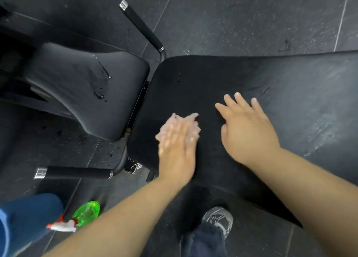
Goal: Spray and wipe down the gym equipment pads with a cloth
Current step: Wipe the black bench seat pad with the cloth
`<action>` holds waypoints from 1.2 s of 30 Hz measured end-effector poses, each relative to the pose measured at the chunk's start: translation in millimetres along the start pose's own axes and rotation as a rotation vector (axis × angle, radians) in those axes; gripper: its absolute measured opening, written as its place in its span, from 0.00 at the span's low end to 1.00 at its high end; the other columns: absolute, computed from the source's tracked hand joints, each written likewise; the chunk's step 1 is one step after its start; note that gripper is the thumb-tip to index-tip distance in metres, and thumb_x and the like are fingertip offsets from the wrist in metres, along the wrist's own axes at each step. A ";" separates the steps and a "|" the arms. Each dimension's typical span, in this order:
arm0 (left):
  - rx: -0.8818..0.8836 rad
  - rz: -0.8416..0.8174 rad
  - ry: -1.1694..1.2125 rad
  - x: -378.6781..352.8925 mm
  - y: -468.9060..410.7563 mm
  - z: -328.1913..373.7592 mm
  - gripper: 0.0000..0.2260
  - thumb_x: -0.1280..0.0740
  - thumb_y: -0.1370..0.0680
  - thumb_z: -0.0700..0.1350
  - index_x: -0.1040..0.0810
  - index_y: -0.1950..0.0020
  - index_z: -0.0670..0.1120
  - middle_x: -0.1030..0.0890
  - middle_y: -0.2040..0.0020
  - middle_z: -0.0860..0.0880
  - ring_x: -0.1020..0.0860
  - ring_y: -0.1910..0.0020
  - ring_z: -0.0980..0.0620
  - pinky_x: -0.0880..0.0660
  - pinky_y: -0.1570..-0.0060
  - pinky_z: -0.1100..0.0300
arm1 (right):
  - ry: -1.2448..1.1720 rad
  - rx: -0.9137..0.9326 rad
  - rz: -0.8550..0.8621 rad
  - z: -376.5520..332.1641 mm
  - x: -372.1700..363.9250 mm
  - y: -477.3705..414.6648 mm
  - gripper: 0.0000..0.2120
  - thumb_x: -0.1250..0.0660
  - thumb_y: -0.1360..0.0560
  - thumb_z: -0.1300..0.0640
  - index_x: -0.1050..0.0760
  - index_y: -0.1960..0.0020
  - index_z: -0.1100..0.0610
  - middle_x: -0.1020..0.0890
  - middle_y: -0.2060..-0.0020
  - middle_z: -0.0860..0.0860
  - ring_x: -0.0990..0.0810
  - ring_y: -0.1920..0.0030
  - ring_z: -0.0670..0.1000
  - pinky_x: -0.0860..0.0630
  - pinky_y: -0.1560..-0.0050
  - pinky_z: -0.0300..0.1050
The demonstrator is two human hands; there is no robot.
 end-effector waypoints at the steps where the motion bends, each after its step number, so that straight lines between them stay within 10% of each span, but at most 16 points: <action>1: -0.159 -0.092 -0.028 -2.7 -1.4 12.4 0.21 0.47 0.16 0.49 0.37 0.22 0.52 0.35 0.24 0.52 0.47 0.22 0.55 0.47 0.24 0.54 | 0.032 0.021 -0.003 12.5 5.9 -11.5 0.27 0.47 0.19 0.56 0.46 0.21 0.53 0.47 0.20 0.52 0.54 0.21 0.53 0.58 0.23 0.53; 7: -0.368 -0.342 -0.085 11.0 -54.5 -4.0 0.24 0.52 0.16 0.51 0.44 0.20 0.49 0.42 0.20 0.49 0.51 0.20 0.53 0.48 0.23 0.49 | 0.107 0.052 -0.041 45.1 30.9 -54.7 0.26 0.47 0.19 0.53 0.41 0.22 0.52 0.45 0.21 0.50 0.52 0.21 0.52 0.56 0.23 0.54; 17: 0.696 0.011 -0.155 6.3 -188.9 -71.9 0.21 0.49 0.17 0.55 0.34 0.25 0.50 0.28 0.31 0.43 0.29 0.34 0.40 0.34 0.38 0.44 | -0.002 -0.081 0.293 38.8 6.5 -72.0 0.19 0.42 0.27 0.54 0.19 0.41 0.53 0.21 0.35 0.51 0.29 0.30 0.53 0.38 0.32 0.53; 23: -0.387 -0.251 0.073 -10.7 -212.4 23.6 0.22 0.51 0.17 0.54 0.32 0.25 0.52 0.27 0.33 0.51 0.35 0.28 0.50 0.39 0.28 0.48 | -0.090 -0.177 0.424 29.3 7.4 -80.3 0.18 0.41 0.29 0.57 0.17 0.45 0.55 0.18 0.41 0.50 0.25 0.34 0.54 0.40 0.38 0.49; 26: -0.521 -0.307 0.083 0.1 -198.8 -2.4 0.20 0.48 0.15 0.50 0.35 0.23 0.51 0.32 0.27 0.53 0.44 0.23 0.54 0.43 0.25 0.49 | -0.058 -0.177 0.419 26.1 4.0 -78.9 0.19 0.41 0.29 0.56 0.19 0.41 0.55 0.20 0.36 0.51 0.26 0.32 0.54 0.41 0.35 0.49; 33: 0.184 -0.291 0.071 23.1 -250.8 -117.5 0.26 0.53 0.17 0.61 0.44 0.21 0.54 0.40 0.26 0.60 0.42 0.26 0.60 0.50 0.29 0.65 | -0.085 -0.184 0.438 26.7 -5.0 -83.7 0.18 0.36 0.26 0.61 0.22 0.37 0.60 0.24 0.33 0.56 0.29 0.29 0.56 0.48 0.26 0.47; 36: 0.389 -0.270 0.057 8.4 -276.9 -101.2 0.34 0.56 0.25 0.73 0.36 0.25 0.56 0.30 0.27 0.46 0.30 0.31 0.45 0.37 0.29 0.46 | -0.117 -0.211 0.482 28.9 -9.4 -82.0 0.17 0.33 0.28 0.64 0.21 0.39 0.62 0.23 0.34 0.57 0.27 0.31 0.57 0.47 0.26 0.47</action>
Point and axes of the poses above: each hand's wrist, its own y-axis away from the middle knuckle, its own x-axis out of the back of the hand, z = x × y, the point moved 1 cm from there along -y, towards the middle knuckle
